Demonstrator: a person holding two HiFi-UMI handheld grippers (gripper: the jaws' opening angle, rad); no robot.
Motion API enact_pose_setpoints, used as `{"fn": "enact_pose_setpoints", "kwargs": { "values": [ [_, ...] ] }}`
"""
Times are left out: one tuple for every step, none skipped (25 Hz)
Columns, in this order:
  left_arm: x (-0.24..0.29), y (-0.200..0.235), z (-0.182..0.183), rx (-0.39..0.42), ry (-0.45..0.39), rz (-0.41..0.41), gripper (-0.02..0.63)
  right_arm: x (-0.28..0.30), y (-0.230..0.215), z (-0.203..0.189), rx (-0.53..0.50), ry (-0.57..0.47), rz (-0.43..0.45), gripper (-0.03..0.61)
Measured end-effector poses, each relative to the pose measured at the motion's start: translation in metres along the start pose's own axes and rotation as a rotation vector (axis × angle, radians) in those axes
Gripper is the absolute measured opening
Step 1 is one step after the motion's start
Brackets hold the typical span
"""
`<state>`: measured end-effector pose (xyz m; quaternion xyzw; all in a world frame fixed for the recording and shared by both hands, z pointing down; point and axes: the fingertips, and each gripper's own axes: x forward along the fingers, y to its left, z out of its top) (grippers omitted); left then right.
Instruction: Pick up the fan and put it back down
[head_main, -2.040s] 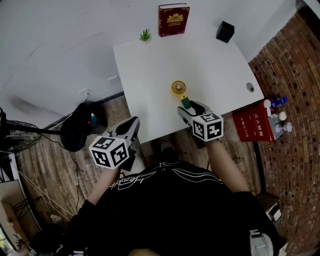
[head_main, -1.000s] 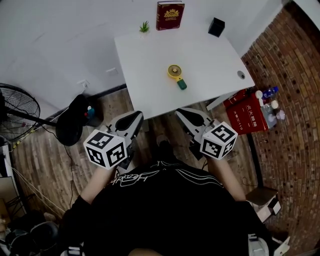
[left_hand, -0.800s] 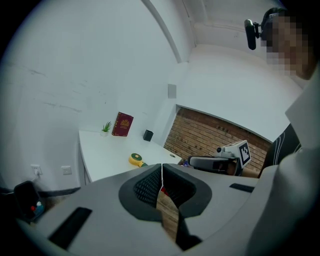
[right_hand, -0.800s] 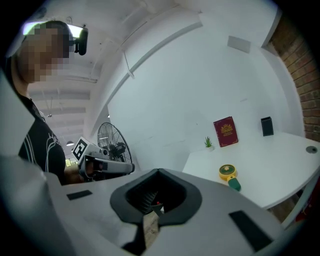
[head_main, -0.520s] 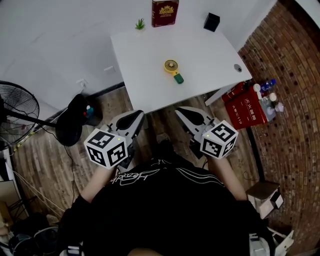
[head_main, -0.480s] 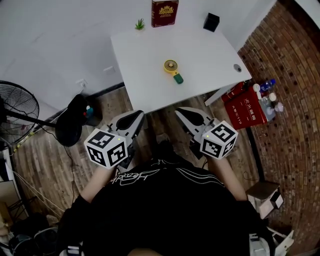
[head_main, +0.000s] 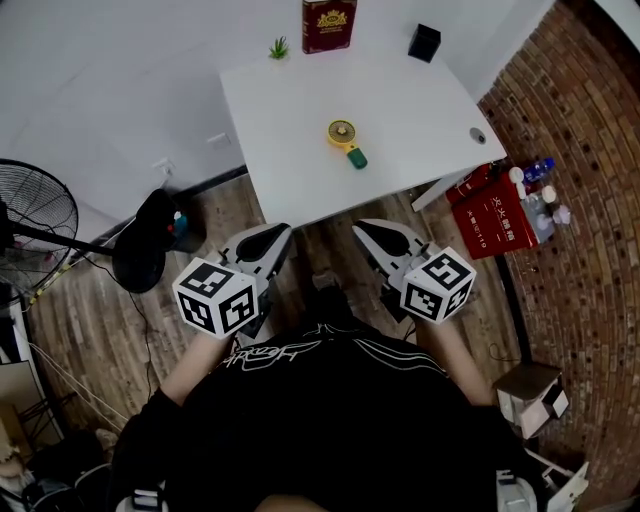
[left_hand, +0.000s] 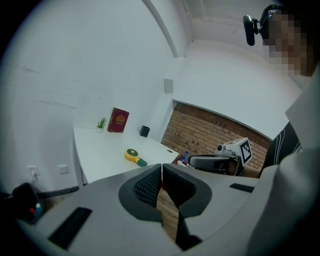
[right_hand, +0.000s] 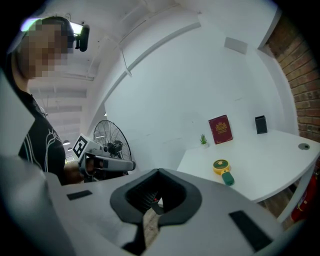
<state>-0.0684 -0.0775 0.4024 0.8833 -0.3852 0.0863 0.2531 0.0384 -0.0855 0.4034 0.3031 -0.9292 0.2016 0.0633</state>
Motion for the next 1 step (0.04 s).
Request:
{"fn": "enact_pose_setpoints", "kwargs": {
  "values": [
    [0.0019, 0.0009, 0.0000, 0.001, 0.002, 0.000, 0.034, 0.0011, -0.0017, 0.0002, 0.000, 0.000, 0.000, 0.002]
  ]
}}
